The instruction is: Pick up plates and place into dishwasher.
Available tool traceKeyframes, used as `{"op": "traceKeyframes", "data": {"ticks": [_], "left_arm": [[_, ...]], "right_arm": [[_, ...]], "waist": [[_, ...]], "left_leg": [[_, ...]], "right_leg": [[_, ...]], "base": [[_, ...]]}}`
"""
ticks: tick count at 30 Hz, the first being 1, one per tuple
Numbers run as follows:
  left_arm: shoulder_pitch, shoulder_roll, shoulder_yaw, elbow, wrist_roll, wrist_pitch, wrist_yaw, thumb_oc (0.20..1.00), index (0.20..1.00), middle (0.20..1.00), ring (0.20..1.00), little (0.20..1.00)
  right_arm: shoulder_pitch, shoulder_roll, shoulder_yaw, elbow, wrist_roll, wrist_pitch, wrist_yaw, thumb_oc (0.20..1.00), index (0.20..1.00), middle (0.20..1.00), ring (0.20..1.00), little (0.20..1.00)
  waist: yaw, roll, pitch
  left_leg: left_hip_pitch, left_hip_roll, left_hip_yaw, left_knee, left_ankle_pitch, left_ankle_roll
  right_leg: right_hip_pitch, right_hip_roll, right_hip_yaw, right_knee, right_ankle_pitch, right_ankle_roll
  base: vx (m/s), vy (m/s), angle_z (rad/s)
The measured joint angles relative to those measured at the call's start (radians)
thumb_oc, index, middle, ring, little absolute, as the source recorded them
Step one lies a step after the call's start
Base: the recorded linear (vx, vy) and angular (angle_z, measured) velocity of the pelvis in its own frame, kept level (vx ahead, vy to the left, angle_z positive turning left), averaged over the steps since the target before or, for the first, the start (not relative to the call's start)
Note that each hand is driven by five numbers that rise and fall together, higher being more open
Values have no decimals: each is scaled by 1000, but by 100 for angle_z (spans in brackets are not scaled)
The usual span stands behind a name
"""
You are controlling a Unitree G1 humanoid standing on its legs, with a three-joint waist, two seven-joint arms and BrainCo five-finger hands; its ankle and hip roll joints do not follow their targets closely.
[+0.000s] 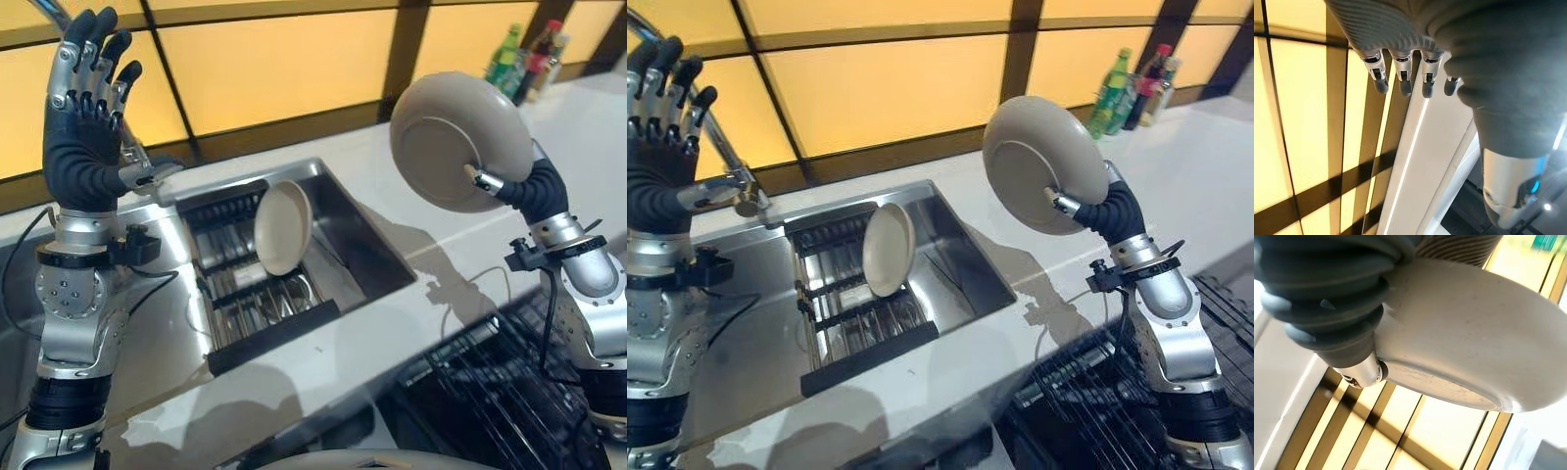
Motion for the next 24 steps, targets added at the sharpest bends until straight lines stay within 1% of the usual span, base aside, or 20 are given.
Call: {"op": "traceKeyframes", "data": {"ticks": [1, 2, 3, 4, 6, 7, 9, 11, 12, 15, 16, 18, 20, 21, 23, 24], "left_arm": [[1, 0, 0, 7, 4, 0, 5, 1000, 1000, 1000, 1000, 1000], [2, 0, 1, 6, 4, 0, 6, 1000, 1000, 1000, 1000, 1000], [3, 4, 12, 4, 7, 1, 6, 1000, 1000, 1000, 1000, 1000], [2, 6, 26, 4, 17, 1, 6, 1000, 1000, 1000, 1000, 1000], [6, 10, 48, 7, 28, 13, 7, 1000, 1000, 1000, 1000, 1000], [7, 10, 55, 10, 30, 24, 9, 1000, 1000, 1000, 1000, 1000], [9, 12, 58, 14, 35, 33, 14, 1000, 1000, 1000, 1000, 1000], [13, 16, 67, 23, 38, 40, 19, 1000, 1000, 1000, 1000, 1000], [23, 17, 77, 29, 39, 40, 19, 1000, 1000, 1000, 1000, 1000], [76, 15, 138, 58, 40, 41, 21, 1000, 1000, 1000, 1000, 1000], [96, 15, 147, 60, 40, 41, 27, 1000, 1000, 1000, 1000, 1000], [117, 12, 148, 60, 41, 41, 26, 1000, 1000, 1000, 1000, 1000], [117, 6, 150, 60, 41, 43, 25, 1000, 1000, 1000, 1000, 1000], [118, 5, 155, 60, 41, 47, 24, 1000, 1000, 1000, 1000, 1000], [130, 4, 173, 59, 42, 46, 24, 1000, 1000, 1000, 1000, 1000], [139, 4, 177, 59, 42, 46, 24, 1000, 1000, 1000, 1000, 1000]], "right_arm": [[1, -1, -4, 7, -13, 0, -17, 200, 200, 200, 200, 200], [9, -1, -22, 11, -28, -1, -28, 200, 200, 200, 200, 200], [31, 13, -46, 9, -41, -2, -44, 200, 200, 200, 200, 200], [62, 19, -70, 9, -53, -5, -53, 200, 200, 200, 200, 200], [130, 27, -99, 11, -80, -4, -70, 200, 200, 200, 200, 200], [165, 30, -107, 12, -86, -4, -77, 200, 200, 200, 200, 200], [205, 41, -121, 30, -101, -4, -91, 200, 200, 200, 200, 200], [236, 47, -146, 52, -100, -4, -104, 200, 200, 200, 200, 200], [247, 49, -158, 62, -101, -4, -106, 200, 200, 200, 200, 200], [253, 51, -162, 124, -121, -4, -109, 200, 200, 200, 200, 200], [264, 52, -169, 129, -131, -4, -113, 200, 200, 200, 200, 200], [294, 54, -192, 131, -163, -3, -130, 200, 200, 200, 200, 200], [333, 55, -205, 140, -191, -1, -156, 200, 200, 200, 200, 200], [345, 59, -205, 154, -197, 1, -160, 200, 200, 200, 200, 200], [363, 71, -204, 177, -216, 8, -173, 200, 200, 200, 200, 200], [366, 72, -204, 192, -230, 10, -183, 200, 200, 200, 200, 200]], "waist": [[-8, 14, 5], [-24, 42, 3], [-31, 47, 1], [-34, 48, 2], [-54, 49, 4], [-71, 50, 5], [-119, 59, 7], [-143, 72, 15], [-143, 78, 19], [-139, 84, 33], [-139, 87, 38], [-144, 96, 44], [-143, 102, 53], [-140, 101, 58], [-136, 99, 61], [-135, 98, 62]], "left_leg": [[16, 2, 1, 1, -28, 13], [33, 6, 3, -7, -80, 12], [42, 0, 15, -28, -72, 7], [46, -12, 19, -47, -65, 17], [45, -23, 30, -65, -52, 30], [46, -25, 39, -70, -50, 32], [51, -26, 55, -79, -47, 34], [54, -21, 85, -89, -42, 34], [57, -15, 113, -94, -39, 27], [91, 10, 195, -114, -46, 12], [98, 18, 204, -114, -52, 5], [102, 29, 203, -105, -63, -6], [99, 40, 202, -88, -73, -13], [93, 39, 202, -69, -84, -16], [73, 52, 195, -50, -94, -20], [67, 47, 195, -49, -93, -22]], "right_leg": [[-7, 2, 33, 7, 6, 5], [-15, 11, 44, 8, 14, 14], [-40, -1, 42, 25, 18, 23], [-65, -9, 55, 37, 25, 36], [-97, -25, 58, 40, 48, 59], [-106, -28, 62, 38, 57, 65], [-117, -31, 61, 35, 68, 71], [-145, -31, 53, 35, 93, 79], [-162, -32, 35, 35, 108, 78], [-182, -49, -75, 8, 162, 63], [-180, -51, -92, -1, 174, 56], [-175, -35, -97, 3, 183, 55], [-176, -24, -94, 11, 177, 48], [-176, -21, -93, 8, 174, 45], [-189, -20, -96, 11, 171, 41], [-192, -14, -97, 9, 171, 40]], "base": [[-33, 215, -82], [-28, 210, -85], [-37, 224, -89], [-45, 173, -85], [-65, 140, -65], [-49, 132, -40], [-59, 86, -39], [-106, 0, -62], [-101, -41, -83], [-72, -54, -84], [-60, -44, -68], [-44, -63, -33], [8, -185, -9], [26, -232, -3], [30, -209, 0], [53, -188, 1]]}}
